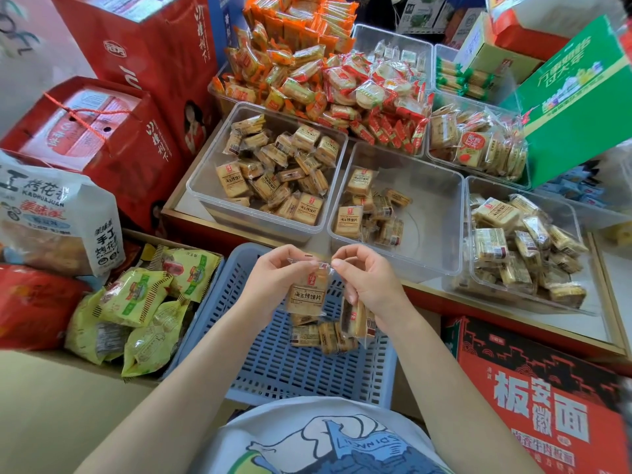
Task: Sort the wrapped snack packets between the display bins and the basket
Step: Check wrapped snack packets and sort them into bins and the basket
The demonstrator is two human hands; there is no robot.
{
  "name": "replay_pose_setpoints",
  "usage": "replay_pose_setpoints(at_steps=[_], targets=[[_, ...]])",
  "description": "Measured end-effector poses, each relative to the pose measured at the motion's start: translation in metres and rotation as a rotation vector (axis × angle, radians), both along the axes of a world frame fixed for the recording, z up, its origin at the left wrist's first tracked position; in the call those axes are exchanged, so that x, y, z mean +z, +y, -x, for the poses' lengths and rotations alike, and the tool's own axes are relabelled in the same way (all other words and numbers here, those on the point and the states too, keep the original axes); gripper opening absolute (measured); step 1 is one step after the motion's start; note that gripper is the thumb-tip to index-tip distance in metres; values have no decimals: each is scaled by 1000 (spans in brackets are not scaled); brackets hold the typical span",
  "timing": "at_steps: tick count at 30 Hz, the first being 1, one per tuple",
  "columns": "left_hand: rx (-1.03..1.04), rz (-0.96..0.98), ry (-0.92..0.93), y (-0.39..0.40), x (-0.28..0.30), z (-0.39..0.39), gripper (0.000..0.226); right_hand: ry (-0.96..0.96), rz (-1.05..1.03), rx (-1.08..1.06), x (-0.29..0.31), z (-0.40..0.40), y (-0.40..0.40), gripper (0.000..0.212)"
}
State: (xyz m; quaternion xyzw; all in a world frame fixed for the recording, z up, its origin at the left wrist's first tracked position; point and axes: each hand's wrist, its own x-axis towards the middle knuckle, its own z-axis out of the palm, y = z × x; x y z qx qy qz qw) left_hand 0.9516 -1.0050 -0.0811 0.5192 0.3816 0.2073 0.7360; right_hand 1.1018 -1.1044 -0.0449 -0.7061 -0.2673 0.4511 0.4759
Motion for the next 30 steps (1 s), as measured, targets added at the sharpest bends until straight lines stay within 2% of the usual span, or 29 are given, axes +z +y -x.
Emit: replay_pose_setpoints(at_steps=[4,7,11,17,20,22,24,27,30], targets=[[-4,15,-56,1,5,-2,10,-33,15,81,2,0,0,11],[-28,21,-60,4,8,-3,19,-60,2,42,4,-1,3,15],[-78,66,-50,11,15,-2,17,-90,-8,19,8,-10,4,16],[-5,-29,46,7,9,-5,21,-137,16,-41,2,-7,11,17],[-107,-6,52,5,10,-3,17,-129,20,-86,1,-8,13,17],[-175,0,45,6,9,-1,29,-114,9,-105,1,-10,14,13],[-111,4,45,8,7,0,35,-86,-6,-110,1,-11,15,10],[141,126,6,16,3,-1,31,-63,12,-39,1,-11,17,28],[231,207,-13,24,3,-3,32,-90,42,65,2,-8,18,18]])
